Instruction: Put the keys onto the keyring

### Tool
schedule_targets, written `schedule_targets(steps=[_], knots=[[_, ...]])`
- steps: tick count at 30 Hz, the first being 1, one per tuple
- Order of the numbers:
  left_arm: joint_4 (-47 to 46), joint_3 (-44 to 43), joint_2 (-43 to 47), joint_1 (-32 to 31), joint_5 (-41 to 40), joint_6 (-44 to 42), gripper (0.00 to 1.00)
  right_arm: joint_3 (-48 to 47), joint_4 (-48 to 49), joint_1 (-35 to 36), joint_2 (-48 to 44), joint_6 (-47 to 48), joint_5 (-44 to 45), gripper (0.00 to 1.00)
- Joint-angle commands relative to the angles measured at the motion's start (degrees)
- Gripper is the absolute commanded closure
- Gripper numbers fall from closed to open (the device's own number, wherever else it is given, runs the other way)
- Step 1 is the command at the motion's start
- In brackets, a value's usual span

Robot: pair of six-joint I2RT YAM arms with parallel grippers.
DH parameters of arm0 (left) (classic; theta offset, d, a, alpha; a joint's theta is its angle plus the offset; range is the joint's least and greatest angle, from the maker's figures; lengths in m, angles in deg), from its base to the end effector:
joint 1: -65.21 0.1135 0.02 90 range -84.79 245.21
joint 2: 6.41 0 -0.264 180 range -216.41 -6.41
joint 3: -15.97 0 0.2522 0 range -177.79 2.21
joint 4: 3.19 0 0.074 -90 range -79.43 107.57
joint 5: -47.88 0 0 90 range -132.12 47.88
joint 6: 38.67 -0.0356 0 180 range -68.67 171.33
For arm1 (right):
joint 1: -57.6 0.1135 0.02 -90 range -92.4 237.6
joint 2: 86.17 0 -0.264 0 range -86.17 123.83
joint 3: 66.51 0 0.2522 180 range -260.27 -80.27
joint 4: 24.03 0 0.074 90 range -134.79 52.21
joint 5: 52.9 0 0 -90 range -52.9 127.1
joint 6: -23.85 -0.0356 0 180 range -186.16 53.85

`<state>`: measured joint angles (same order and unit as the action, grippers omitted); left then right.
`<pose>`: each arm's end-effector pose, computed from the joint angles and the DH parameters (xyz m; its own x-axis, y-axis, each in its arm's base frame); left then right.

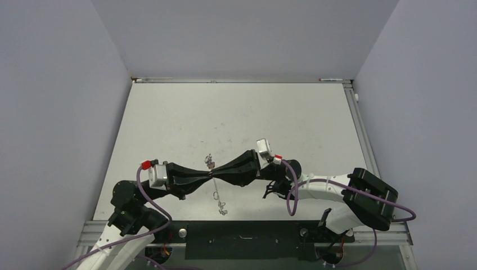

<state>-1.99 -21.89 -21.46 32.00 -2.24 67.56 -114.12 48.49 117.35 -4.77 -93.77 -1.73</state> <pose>0.0642 -0.0693 0.3171 0.0390 -0.2819 -0.9587 0.9686 0.2466 -0.0331 0.1165 0.2440 0.2979 -0.1469 0.4649 -0.8731 -0.9607 -0.2772 0.0141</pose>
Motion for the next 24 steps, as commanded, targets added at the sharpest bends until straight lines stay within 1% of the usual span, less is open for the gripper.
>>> schedule_targets(steps=[1, 5, 13, 16, 19, 22, 24], knots=[[-2.7, -0.3, 0.9, 0.6, -1.1, 0.9, 0.9, -1.8, 14.1, 1.0, 0.0, 1.7, -0.7, 0.95], [-2.6, -0.4, 0.9, 1.1, -1.5, 1.1, 0.9, -1.8, 12.5, 1.5, -0.1, 3.1, -0.8, 0.95], [-2.9, -0.5, 0.5, 1.8, -1.0, 1.7, 0.94, -1.9, 12.4, 2.0, 0.7, 3.7, -0.9, 0.95], [-3.1, -0.8, 0.5, 2.3, 0.0, 1.8, 1.0, -2.1, 11.7, 2.7, 1.0, 4.8, -0.8, 0.95], [-3.0, -1.0, 0.8, 2.7, 0.8, 1.4, 1.0, -1.7, 10.5, 3.2, 1.0, 6.1, -0.6, 0.95], [0.5, -2.0, 1.1, 2.9, -0.3, -1.4, 1.0, -0.7, 8.3, 3.3, -0.4, 8.3, 0.3, 0.95], [2.7, -2.9, 1.2, 3.0, -1.1, -3.2, 1.0, 0.0, 4.9, 3.3, -2.0, 10.7, 1.3, 0.94]])
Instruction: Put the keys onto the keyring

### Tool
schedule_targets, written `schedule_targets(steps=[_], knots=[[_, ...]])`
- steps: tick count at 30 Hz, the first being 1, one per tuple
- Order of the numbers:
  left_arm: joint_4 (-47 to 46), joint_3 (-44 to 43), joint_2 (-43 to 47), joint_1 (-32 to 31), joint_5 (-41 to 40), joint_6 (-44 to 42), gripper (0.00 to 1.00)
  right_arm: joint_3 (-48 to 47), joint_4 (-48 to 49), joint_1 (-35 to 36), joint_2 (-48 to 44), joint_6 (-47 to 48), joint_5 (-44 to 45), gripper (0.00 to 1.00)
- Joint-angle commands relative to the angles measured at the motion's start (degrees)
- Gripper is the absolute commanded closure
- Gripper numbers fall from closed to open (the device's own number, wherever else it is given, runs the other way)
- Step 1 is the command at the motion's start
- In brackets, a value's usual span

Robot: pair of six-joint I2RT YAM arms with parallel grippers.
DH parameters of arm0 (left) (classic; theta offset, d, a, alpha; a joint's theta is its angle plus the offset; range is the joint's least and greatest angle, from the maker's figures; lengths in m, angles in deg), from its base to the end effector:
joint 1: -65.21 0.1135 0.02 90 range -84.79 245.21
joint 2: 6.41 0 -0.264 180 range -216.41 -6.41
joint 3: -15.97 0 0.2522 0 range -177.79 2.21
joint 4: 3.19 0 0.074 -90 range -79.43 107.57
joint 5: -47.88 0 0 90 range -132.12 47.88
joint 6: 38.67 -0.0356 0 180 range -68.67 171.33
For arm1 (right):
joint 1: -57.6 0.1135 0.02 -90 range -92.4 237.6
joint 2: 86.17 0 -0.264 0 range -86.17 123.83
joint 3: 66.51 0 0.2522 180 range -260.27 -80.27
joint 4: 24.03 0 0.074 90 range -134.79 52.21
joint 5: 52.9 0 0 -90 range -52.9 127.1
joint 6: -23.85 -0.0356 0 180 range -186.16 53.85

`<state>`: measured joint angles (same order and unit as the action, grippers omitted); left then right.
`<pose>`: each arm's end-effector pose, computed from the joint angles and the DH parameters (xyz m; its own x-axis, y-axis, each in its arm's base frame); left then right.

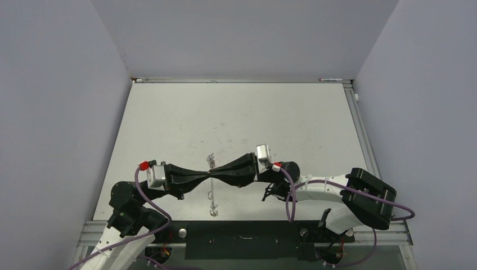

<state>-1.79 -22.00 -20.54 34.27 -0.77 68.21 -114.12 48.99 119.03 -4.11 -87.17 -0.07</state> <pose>0.0632 -0.0653 0.3183 0.0491 -0.2836 -0.9577 0.9656 0.2587 -0.0271 0.1110 0.2488 0.2961 -0.0537 0.4990 -0.8649 -0.9711 -0.2279 -0.0712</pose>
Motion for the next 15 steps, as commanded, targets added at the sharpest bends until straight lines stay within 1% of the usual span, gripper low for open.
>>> schedule_targets(steps=[1, 3, 4, 6, 15], knots=[[2.8, -2.9, 0.4, 0.7, -2.8, -4.1, 1.0, 0.2, 2.3, 1.6, -3.4, 5.2, 0.0, 0.93], [3.3, -3.1, 0.4, 0.7, -2.8, -4.9, 1.0, 0.2, -1.8, 1.6, -4.6, 7.0, 0.5, 0.87], [3.7, -3.2, 0.3, 0.7, -3.0, -5.2, 1.0, 0.2, -3.3, 1.5, -5.0, 7.7, 0.8, 0.83], [4.5, -3.5, 0.2, 0.7, -3.5, -5.7, 1.0, 0.1, -5.7, 1.5, -5.7, 9.1, 1.1, 0.79], [6.8, -4.1, 0.2, 0.8, -5.4, -7.4, 1.0, 0.1, -9.6, 1.4, -6.5, 11.5, 0.9, 0.77]])
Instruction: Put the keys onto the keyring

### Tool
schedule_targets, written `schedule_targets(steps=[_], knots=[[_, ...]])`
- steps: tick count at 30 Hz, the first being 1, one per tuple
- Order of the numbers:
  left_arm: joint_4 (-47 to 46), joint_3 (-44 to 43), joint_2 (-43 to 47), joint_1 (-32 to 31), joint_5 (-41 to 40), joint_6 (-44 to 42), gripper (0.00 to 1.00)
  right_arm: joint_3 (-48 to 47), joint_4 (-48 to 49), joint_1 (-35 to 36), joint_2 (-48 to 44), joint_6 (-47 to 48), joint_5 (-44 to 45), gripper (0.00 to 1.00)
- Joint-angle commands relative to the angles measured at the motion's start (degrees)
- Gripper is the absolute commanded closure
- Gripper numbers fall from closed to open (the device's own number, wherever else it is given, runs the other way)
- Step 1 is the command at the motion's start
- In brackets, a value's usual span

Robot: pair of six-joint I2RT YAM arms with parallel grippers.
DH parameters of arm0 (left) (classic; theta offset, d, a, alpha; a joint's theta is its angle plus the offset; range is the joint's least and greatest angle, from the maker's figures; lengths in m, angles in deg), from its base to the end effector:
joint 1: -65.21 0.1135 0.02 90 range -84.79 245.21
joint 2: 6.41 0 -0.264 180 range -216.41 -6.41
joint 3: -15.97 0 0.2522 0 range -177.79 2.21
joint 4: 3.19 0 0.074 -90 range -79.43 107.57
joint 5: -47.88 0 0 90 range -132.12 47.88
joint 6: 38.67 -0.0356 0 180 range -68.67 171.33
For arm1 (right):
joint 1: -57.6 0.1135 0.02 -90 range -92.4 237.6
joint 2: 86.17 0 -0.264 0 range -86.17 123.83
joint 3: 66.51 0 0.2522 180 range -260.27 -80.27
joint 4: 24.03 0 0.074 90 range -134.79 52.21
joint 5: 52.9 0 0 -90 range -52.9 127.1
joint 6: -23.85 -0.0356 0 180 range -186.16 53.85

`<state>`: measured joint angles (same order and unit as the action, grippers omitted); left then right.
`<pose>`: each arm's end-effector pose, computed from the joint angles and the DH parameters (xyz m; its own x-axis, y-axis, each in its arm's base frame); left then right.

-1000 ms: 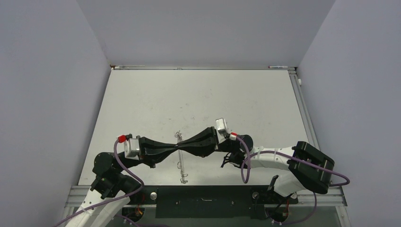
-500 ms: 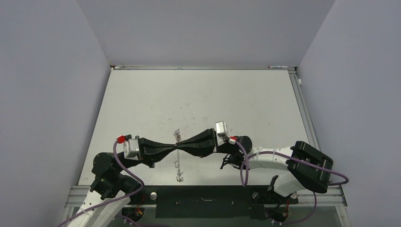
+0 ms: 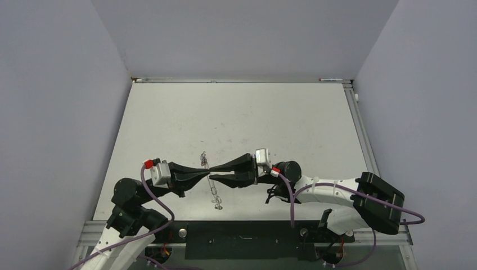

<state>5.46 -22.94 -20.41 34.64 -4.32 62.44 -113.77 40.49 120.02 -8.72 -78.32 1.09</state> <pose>0.0669 -0.0649 0.3122 0.0615 -0.2132 -0.9751 0.9379 0.3465 -0.0166 0.1044 0.2450 0.3023 0.0567 0.4769 -0.8771 -0.9757 -0.1599 -0.1500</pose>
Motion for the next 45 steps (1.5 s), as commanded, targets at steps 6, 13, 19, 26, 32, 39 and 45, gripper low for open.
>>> schedule_targets(steps=[6, 13, 19, 26, 32, 39, 45], knots=[[0.7, -3.3, 0.2, 0.4, -2.6, -2.4, 1.0, -1.5, -17.2, -0.7, -8.1, 12.4, 2.6, 0.63], [0.8, -3.5, -0.2, 0.4, -2.7, -2.6, 1.0, -6.6, -40.0, -0.8, -13.0, 23.9, 4.3, 0.53], [0.8, -3.5, -0.3, 0.4, -2.5, -2.6, 1.0, -9.4, -46.6, -1.1, -11.8, 27.0, 5.1, 0.56], [4.3, -3.9, -1.1, 0.4, -7.7, -3.3, 1.0, -9.8, -53.8, -1.4, -11.2, 27.7, 14.9, 0.57], [6.6, -2.6, -5.1, 0.4, -13.2, -0.4, 1.0, -3.9, -52.7, -1.4, -13.9, 17.1, 33.1, 0.56], [10.6, -4.5, -15.8, 0.2, -16.4, 3.6, 0.7, -3.4, -63.3, -6.2, -13.5, -1.1, 50.5, 0.57], [16.1, -7.2, -23.4, -0.2, -28.4, 12.5, 0.61, -1.4, -66.1, -10.8, -14.6, -9.2, 54.6, 0.57]])
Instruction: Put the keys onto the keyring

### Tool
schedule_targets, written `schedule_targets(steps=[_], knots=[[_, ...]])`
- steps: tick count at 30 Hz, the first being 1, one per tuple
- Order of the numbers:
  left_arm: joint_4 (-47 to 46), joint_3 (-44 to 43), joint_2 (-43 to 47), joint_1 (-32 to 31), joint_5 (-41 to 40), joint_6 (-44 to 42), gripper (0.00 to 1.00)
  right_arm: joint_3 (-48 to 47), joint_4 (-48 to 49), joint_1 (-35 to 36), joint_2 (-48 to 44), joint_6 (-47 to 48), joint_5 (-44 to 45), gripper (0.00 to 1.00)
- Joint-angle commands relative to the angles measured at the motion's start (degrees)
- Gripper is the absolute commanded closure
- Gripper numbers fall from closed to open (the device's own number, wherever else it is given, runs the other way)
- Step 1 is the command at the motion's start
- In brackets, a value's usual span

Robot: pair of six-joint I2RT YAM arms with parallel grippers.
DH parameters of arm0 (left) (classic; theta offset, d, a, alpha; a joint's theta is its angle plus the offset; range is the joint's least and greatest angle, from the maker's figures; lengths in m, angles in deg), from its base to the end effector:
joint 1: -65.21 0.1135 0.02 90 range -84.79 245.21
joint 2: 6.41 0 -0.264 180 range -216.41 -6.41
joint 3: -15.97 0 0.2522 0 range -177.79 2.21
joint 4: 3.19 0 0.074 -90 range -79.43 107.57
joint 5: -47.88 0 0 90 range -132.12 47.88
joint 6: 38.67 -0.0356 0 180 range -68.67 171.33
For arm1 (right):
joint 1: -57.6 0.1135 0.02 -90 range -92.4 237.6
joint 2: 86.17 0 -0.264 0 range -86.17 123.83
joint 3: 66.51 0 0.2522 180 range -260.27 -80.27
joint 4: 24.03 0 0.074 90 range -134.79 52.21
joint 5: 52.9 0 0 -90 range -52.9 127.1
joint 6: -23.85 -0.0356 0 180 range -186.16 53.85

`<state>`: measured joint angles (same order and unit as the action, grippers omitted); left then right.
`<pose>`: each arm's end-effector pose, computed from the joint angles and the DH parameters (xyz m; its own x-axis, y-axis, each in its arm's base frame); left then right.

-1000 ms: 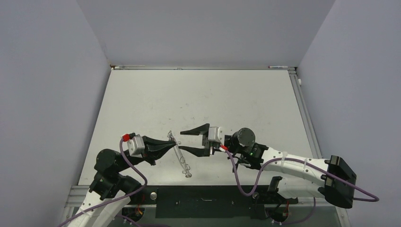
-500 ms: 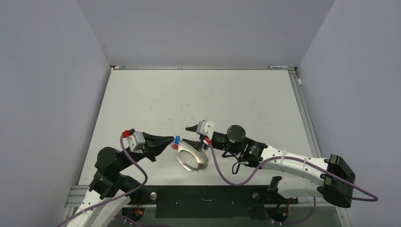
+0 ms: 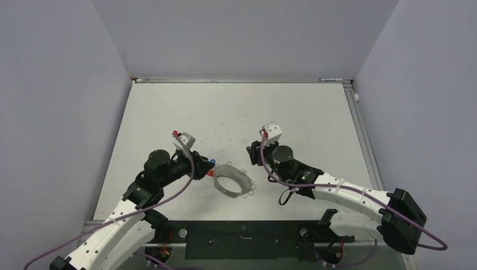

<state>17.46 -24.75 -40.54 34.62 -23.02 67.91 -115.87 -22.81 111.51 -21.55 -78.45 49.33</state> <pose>0.1287 -0.0896 0.2644 -0.4156 -0.0675 -0.9070 0.6631 0.6601 -0.3530 0.1567 0.2022 0.2592 -0.2821 -0.0335 -0.9588 -0.6229 0.7665 0.1565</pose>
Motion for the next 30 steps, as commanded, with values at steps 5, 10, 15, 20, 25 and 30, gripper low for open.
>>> schedule_targets(steps=[5, 10, 15, 20, 25, 30], knots=[[11.8, -11.2, -13.8, -1.8, -18.6, 14.0, 0.61, -0.6, -7.5, -7.7, -0.5, -13.7, 6.0, 0.58], [4.7, -11.6, -22.3, -7.4, -24.4, 15.0, 0.53, -1.2, -8.2, -9.0, 0.5, -13.3, 2.0, 0.58], [0.5, -16.0, -34.1, -10.7, -23.6, 12.3, 0.44, -1.7, -10.8, -9.3, -0.3, -12.4, -1.1, 0.58], [0.3, -21.4, -45.6, -11.2, -21.7, 10.2, 0.44, 0.3, -12.1, -9.5, -3.1, -12.7, -2.7, 0.58], [-2.0, -23.5, -51.7, -11.3, -21.6, 9.0, 0.49, 1.5, -13.4, -9.8, -6.0, -12.8, -2.4, 0.58], [-0.3, -26.1, -56.9, -11.3, -22.9, 8.6, 0.55, 1.5, -14.7, -9.9, -7.3, -12.3, -2.3, 0.58]])
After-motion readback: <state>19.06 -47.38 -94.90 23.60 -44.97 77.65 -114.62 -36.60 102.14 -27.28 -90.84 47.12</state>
